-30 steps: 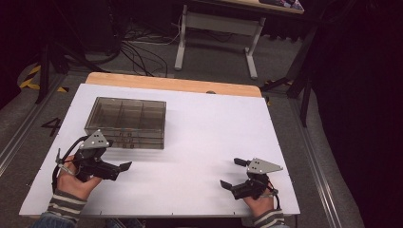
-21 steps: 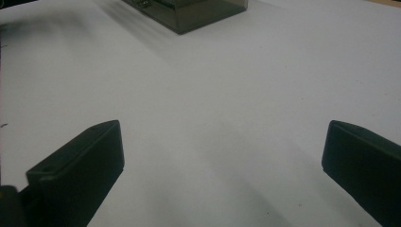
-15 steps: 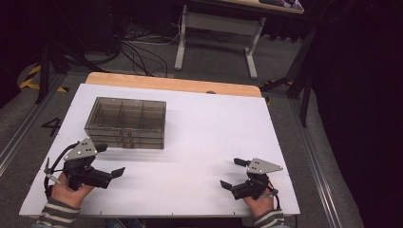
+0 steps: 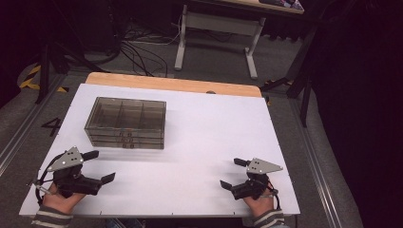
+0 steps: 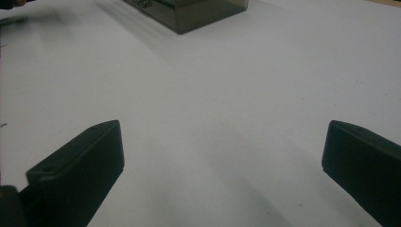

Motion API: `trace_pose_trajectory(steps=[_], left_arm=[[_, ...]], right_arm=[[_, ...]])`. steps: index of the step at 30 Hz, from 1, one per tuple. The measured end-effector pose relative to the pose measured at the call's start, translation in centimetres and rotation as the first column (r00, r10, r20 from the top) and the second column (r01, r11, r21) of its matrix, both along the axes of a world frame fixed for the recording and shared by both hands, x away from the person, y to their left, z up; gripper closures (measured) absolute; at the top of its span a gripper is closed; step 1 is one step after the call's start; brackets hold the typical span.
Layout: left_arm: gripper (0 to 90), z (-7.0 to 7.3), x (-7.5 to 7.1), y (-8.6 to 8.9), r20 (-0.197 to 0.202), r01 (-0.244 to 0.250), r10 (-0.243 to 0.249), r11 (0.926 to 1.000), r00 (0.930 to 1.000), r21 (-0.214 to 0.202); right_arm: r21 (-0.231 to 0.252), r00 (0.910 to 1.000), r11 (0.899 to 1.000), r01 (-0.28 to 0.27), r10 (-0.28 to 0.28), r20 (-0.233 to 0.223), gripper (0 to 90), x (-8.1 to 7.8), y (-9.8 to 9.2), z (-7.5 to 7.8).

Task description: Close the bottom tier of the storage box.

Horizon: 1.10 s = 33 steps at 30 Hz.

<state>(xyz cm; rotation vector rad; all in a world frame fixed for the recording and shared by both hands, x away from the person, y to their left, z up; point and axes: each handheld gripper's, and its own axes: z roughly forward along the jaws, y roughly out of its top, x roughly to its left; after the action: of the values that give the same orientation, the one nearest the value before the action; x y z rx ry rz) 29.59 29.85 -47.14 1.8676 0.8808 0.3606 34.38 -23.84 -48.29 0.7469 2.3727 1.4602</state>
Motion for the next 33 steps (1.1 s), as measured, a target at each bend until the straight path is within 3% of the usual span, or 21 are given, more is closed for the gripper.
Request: trace_pose_trajectory(steps=[13, 15, 23, 29, 33], left_arm=[[0.0, -1.8, -0.6, 0.8, 0.013, -0.079, 0.078, 0.9933, 0.9969, 0.085], [0.0, -2.1, -0.5, 0.8, -0.006, -0.08, 0.081, 0.9935, 0.9967, 0.081], [0.0, -2.2, -0.2, 0.8, -0.02, -0.09, 0.092, 0.9909, 0.9955, 0.1], [0.0, -2.2, 0.1, 1.1, -0.021, -0.104, 0.105, 0.9922, 0.9942, 0.069], [0.0, -2.2, 0.0, 1.0, -0.018, -0.09, 0.092, 0.9926, 0.9956, 0.082]], right_arm=[[0.0, 1.0, 1.0, 0.0, 0.0, -0.001, 0.6, 0.0, 0.0, 0.0], [0.001, 1.0, 1.0, 0.0, 0.0, -0.001, 0.6, 0.0, 0.0, 0.0], [0.002, 1.0, 1.0, -0.001, 0.001, 0.0, 0.6, 0.0, 0.0, 0.0], [0.003, 1.0, 1.0, 0.0, 0.0, 0.0, 0.6, 0.0, 0.0, 0.0], [0.001, 1.0, 1.0, -0.001, 0.001, 0.002, 0.6, 0.0, 0.0, 0.0]])
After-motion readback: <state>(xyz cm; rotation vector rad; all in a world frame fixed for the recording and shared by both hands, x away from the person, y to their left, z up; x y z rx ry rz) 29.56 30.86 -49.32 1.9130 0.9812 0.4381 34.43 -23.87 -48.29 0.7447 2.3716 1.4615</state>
